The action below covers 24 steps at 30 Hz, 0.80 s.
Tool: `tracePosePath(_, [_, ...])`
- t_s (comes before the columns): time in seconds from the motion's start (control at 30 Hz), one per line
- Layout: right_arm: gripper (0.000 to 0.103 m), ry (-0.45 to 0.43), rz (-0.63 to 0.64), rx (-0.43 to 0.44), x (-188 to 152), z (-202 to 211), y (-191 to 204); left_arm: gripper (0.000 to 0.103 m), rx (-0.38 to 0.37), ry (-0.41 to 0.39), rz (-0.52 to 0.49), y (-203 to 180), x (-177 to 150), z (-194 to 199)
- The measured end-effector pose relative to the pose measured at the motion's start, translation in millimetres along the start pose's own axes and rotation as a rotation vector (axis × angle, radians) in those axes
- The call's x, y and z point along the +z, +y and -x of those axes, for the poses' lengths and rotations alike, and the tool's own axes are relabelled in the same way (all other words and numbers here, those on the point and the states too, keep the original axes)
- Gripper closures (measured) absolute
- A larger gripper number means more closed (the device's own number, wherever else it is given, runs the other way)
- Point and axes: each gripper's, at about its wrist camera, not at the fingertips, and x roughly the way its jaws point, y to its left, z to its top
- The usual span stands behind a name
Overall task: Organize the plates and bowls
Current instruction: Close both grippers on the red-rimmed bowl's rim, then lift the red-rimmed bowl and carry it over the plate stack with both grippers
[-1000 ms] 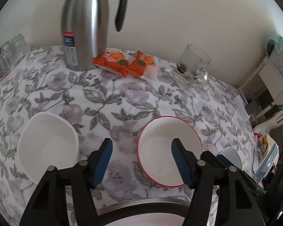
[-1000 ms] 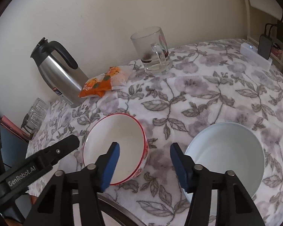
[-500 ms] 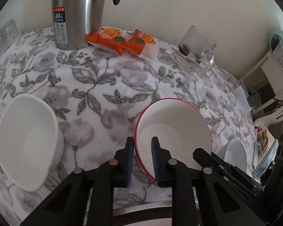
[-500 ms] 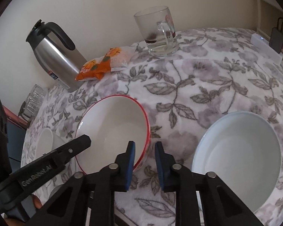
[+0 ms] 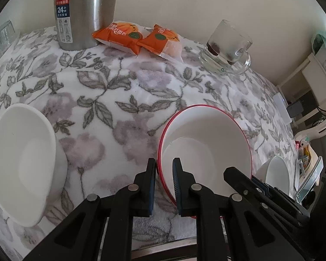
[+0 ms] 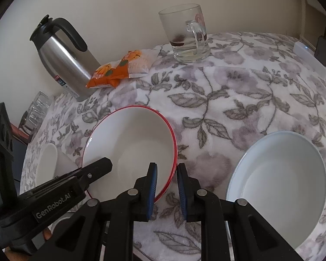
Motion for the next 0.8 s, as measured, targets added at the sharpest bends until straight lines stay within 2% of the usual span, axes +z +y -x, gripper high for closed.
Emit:
tracePosePath(0.17, [0.083,-0.001,0.018,0.001,-1.1,1.8,3.8,0.088,0.014,-0.002,0.002,0.2,0.4,4.3])
tracePosePath(0.37, [0.083,-0.009,0.021,0.013,-1.0,8.2,7.5,0.088,0.013,-0.043,-0.015,-1.7,3.3,23.7])
tracePosePath(0.8, [0.083,-0.086,0.026,0.037,-1.4,61.1,19.4,0.088,-0.030,-0.100,-0.038,-11.3,0.1,73.4])
